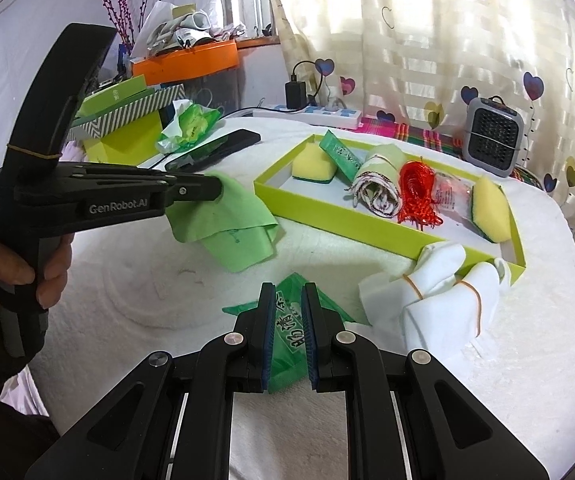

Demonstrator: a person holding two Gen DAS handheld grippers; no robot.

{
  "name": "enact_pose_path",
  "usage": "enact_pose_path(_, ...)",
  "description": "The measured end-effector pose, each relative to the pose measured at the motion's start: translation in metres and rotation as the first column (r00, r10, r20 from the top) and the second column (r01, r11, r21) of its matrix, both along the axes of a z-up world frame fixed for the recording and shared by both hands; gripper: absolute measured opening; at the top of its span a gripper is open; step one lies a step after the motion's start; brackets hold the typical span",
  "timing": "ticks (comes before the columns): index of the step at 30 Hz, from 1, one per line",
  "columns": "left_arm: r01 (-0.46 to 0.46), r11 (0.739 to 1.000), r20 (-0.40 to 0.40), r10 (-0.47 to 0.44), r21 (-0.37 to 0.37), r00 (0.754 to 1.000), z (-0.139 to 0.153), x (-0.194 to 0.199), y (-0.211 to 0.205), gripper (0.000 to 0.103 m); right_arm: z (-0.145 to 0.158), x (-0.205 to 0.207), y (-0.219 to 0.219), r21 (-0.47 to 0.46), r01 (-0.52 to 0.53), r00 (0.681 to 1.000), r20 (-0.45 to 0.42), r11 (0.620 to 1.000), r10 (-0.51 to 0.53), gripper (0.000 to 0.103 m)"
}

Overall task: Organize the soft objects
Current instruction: 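Lift and carry the packet and cloth toward the green box with both tools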

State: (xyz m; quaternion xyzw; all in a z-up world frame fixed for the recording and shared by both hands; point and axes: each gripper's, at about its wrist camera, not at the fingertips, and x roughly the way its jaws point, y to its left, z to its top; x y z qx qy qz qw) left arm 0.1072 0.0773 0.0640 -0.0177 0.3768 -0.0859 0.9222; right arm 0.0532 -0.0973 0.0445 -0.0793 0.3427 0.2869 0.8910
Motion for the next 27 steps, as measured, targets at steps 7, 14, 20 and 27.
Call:
enact_pose_path(7, -0.014, 1.000, 0.003, 0.014, -0.011, 1.000, 0.002, -0.001, 0.004, 0.004, -0.001, 0.002, -0.006, 0.026, 0.008, 1.000, -0.017, 1.000, -0.008, 0.013)
enact_pose_path(14, -0.018, 1.000, -0.017, 0.018, -0.018, 1.000, -0.005, 0.001, 0.007, 0.004, -0.023, 0.006, 0.015, -0.004, -0.110, 0.988, -0.105, 0.994, 0.109, 0.027)
enact_pose_path(20, -0.016, 1.000, -0.017, 0.016, -0.023, 1.000, -0.006, 0.001, 0.008, 0.004, -0.033, 0.014, 0.023, -0.072, -0.065, 0.994, -0.092, 0.995, 0.059, 0.070)
enact_pose_path(27, -0.013, 1.000, -0.020, 0.012, -0.026, 1.000, -0.007, 0.000, 0.006, 0.004, -0.041, 0.024, 0.025, -0.105, -0.033, 0.992, -0.123, 0.994, 0.020, 0.070)
